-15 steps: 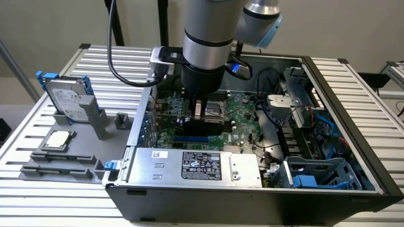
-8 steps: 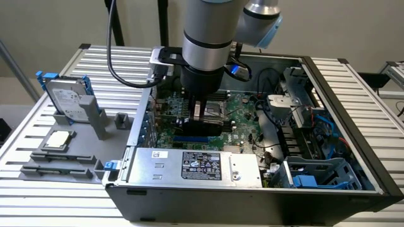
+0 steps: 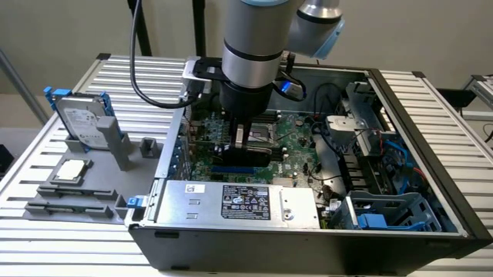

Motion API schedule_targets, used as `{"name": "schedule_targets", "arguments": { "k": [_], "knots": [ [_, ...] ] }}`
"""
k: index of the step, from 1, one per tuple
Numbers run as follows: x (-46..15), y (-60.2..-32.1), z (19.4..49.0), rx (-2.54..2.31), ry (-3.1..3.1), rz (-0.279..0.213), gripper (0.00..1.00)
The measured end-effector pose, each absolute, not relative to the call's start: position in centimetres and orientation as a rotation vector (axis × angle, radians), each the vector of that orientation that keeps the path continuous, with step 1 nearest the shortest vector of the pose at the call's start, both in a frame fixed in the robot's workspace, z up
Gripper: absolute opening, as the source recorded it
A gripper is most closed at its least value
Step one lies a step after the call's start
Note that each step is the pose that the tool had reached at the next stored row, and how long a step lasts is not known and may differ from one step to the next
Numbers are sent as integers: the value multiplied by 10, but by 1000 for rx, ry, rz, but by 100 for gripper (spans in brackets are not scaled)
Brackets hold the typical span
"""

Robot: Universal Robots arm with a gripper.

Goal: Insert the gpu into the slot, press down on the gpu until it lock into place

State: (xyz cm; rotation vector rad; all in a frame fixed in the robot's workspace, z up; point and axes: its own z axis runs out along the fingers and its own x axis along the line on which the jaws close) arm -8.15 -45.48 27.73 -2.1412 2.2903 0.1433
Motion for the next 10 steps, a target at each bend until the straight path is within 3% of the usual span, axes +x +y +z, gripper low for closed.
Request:
{"name": "schedule_targets", "arguments": {
  "k": [10],
  "knots": [
    [-81, -455, 276, -2141, 2290, 143, 26]
  ]
}}
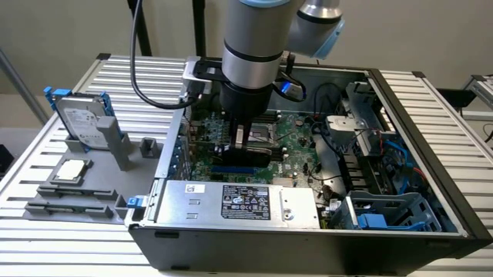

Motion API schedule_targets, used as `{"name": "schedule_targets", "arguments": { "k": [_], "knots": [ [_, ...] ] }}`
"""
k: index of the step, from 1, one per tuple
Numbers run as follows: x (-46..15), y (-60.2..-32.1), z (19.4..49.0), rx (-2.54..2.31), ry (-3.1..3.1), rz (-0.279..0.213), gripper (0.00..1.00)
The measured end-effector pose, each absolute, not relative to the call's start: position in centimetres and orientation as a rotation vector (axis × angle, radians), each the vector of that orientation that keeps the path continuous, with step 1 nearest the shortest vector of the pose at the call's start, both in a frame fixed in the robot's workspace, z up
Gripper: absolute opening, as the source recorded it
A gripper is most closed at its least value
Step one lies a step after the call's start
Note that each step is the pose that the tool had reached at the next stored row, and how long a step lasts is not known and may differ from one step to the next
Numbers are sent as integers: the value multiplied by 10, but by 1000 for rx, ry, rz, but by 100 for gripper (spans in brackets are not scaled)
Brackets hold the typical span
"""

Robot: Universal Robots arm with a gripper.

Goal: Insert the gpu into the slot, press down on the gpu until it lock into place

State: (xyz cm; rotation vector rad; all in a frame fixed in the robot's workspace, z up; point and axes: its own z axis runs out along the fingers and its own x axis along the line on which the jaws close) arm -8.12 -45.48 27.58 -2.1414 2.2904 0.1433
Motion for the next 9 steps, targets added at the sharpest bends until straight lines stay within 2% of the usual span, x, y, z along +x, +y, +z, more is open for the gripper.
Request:
{"name": "schedule_targets", "arguments": {
  "k": [9],
  "knots": [
    [-79, -455, 271, -2145, 2295, 153, 26]
  ]
}}
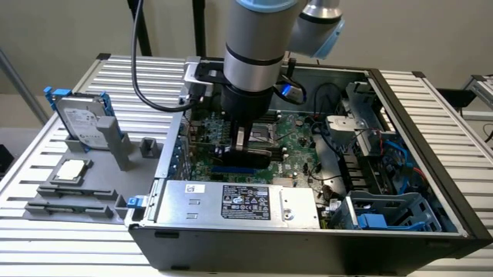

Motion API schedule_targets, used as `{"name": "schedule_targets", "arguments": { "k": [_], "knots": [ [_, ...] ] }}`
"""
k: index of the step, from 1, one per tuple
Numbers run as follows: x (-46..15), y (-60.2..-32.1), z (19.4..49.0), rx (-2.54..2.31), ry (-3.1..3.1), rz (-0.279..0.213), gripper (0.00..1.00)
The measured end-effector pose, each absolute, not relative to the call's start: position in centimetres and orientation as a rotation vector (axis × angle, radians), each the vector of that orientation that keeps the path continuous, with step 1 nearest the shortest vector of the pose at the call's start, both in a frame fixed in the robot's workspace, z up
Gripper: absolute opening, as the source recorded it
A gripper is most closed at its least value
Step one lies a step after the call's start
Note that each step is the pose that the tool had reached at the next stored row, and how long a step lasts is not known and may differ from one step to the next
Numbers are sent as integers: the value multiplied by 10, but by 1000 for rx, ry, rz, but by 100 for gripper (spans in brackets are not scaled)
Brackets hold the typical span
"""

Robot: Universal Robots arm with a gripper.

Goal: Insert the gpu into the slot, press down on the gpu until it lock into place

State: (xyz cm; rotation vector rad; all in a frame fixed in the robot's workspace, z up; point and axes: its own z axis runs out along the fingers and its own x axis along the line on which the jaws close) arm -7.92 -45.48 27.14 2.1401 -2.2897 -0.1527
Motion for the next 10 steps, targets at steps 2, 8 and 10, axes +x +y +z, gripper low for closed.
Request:
{"name": "schedule_targets", "arguments": {
  "k": [2, 8, 10],
  "knots": [
    [-79, -455, 270, 2138, -2287, -157, 26],
    [-78, -455, 268, 2137, -2287, -158, 26],
    [-78, -455, 267, 2136, -2286, -156, 26]
  ]
}}
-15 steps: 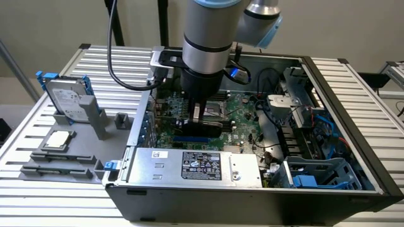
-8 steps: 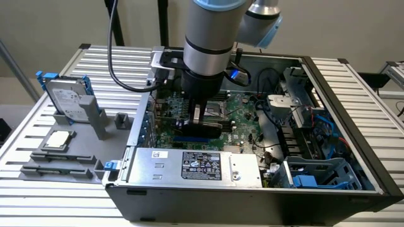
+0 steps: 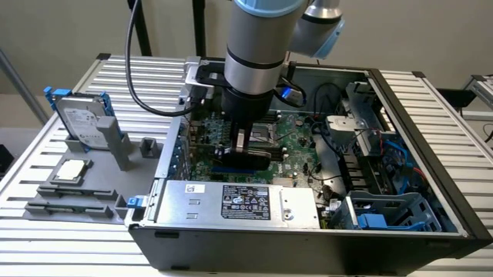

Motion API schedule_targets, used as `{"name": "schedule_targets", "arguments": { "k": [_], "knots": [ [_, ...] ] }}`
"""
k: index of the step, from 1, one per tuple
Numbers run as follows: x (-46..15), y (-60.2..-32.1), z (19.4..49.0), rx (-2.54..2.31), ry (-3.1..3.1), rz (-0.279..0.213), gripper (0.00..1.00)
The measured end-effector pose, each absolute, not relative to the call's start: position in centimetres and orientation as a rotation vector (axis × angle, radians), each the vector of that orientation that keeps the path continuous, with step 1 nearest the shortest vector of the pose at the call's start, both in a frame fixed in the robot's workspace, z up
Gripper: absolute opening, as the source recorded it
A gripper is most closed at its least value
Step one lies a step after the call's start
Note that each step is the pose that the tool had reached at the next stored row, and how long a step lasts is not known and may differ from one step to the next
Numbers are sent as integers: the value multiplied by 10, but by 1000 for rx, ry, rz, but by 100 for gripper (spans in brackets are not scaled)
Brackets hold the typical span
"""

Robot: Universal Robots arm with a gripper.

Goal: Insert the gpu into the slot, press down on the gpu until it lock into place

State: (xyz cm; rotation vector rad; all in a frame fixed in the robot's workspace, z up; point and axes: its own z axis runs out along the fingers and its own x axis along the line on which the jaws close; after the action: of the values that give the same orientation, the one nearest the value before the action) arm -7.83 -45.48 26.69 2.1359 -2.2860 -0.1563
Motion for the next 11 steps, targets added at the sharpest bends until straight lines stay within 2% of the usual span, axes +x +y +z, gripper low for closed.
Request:
{"name": "schedule_targets", "arguments": {
  "k": [11],
  "knots": [
    [-78, -455, 265, 2137, -2272, -140, 26]
  ]
}}
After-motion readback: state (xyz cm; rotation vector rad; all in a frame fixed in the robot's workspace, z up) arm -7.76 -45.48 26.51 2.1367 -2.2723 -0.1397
